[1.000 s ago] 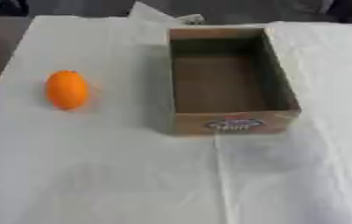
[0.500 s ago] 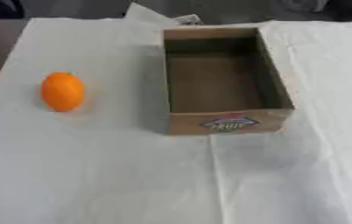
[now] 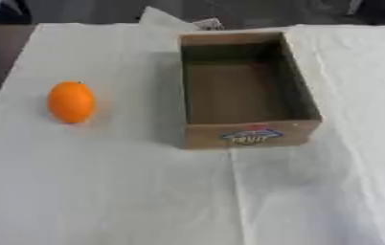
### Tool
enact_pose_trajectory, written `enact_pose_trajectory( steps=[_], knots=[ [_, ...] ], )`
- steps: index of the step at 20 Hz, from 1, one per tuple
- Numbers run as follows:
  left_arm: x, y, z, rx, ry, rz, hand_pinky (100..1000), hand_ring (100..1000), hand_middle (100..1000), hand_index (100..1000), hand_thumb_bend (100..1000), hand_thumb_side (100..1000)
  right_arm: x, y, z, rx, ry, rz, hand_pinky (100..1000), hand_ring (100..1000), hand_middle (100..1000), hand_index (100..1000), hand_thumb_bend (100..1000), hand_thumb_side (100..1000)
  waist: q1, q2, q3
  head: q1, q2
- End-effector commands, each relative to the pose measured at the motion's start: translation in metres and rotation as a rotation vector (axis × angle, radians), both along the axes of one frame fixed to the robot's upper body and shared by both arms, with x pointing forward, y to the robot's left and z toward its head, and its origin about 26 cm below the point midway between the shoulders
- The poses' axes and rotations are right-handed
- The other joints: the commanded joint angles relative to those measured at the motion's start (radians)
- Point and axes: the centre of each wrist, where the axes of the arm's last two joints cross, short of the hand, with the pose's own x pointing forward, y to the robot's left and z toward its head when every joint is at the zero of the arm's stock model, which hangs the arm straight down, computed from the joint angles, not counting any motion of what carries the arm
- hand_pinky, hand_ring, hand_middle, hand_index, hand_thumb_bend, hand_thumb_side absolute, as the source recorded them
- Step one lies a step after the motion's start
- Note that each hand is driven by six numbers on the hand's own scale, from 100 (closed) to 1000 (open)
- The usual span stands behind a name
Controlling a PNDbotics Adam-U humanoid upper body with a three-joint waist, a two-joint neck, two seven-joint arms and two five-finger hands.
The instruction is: Pick up objects on the table and place them in the box.
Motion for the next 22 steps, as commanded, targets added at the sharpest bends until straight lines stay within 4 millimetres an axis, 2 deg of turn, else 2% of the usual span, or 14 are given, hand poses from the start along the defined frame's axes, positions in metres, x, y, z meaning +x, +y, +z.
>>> enact_pose_trajectory(
  steps=[1,3,4,5,6,7,8,14,16,18,22],
  knots=[
    [-0.005,0.000,0.020,0.135,0.026,0.065,648,779,716,983,429,979,-0.003,-0.002,0.008,-0.036,-0.024,0.001,856,874,528,729,100,893,0.003,-0.021,-0.001,0.005,-0.002],
    [-0.005,-0.001,0.024,0.204,0.060,0.094,636,787,734,993,496,1000,-0.003,-0.002,0.008,-0.039,-0.023,0.002,856,874,527,729,100,893,0.004,-0.021,-0.003,0.007,-0.004],
    [-0.005,-0.003,0.025,0.241,0.086,0.106,567,769,725,992,567,1000,-0.003,-0.002,0.008,-0.040,-0.022,0.003,852,873,527,729,100,894,0.004,-0.021,-0.003,0.008,-0.004],
    [-0.005,-0.004,0.027,0.279,0.119,0.119,548,766,725,992,622,1000,-0.003,-0.002,0.008,-0.042,-0.020,0.005,851,873,527,729,100,894,0.004,-0.021,-0.004,0.010,-0.004],
    [-0.005,-0.006,0.029,0.309,0.150,0.131,553,772,732,996,715,1000,-0.003,-0.002,0.008,-0.044,-0.019,0.007,852,872,527,729,100,892,0.003,-0.022,-0.004,0.012,-0.004],
    [-0.004,-0.008,0.030,0.336,0.181,0.145,555,773,734,997,726,1000,-0.003,-0.002,0.008,-0.047,-0.019,0.008,852,872,527,729,100,891,0.002,-0.022,-0.006,0.013,-0.005],
    [-0.004,-0.010,0.032,0.359,0.211,0.157,572,782,742,1000,791,1000,-0.003,-0.002,0.008,-0.051,-0.019,0.005,853,872,527,729,100,887,0.001,-0.023,-0.007,0.014,-0.006],
    [0.010,-0.009,0.034,0.433,0.363,0.248,565,775,730,1000,904,1000,-0.003,-0.001,0.007,-0.063,-0.014,0.005,853,873,527,729,100,887,0.002,-0.025,-0.011,0.018,-0.009],
    [0.019,-0.006,0.030,0.427,0.413,0.257,563,774,730,1000,931,1000,-0.003,-0.001,0.007,-0.065,-0.014,0.007,853,873,527,729,100,887,0.002,-0.025,-0.013,0.020,-0.010],
    [0.028,-0.002,0.026,0.409,0.456,0.264,562,774,725,1000,922,999,-0.003,0.000,0.006,-0.065,-0.012,0.011,853,873,527,729,100,888,0.002,-0.024,-0.015,0.022,-0.011],
    [0.049,0.004,0.019,0.354,0.533,0.267,551,772,711,1000,817,969,-0.003,0.001,0.006,-0.068,-0.007,0.018,854,874,526,729,100,888,0.002,-0.023,-0.020,0.026,-0.011]
  ],
)
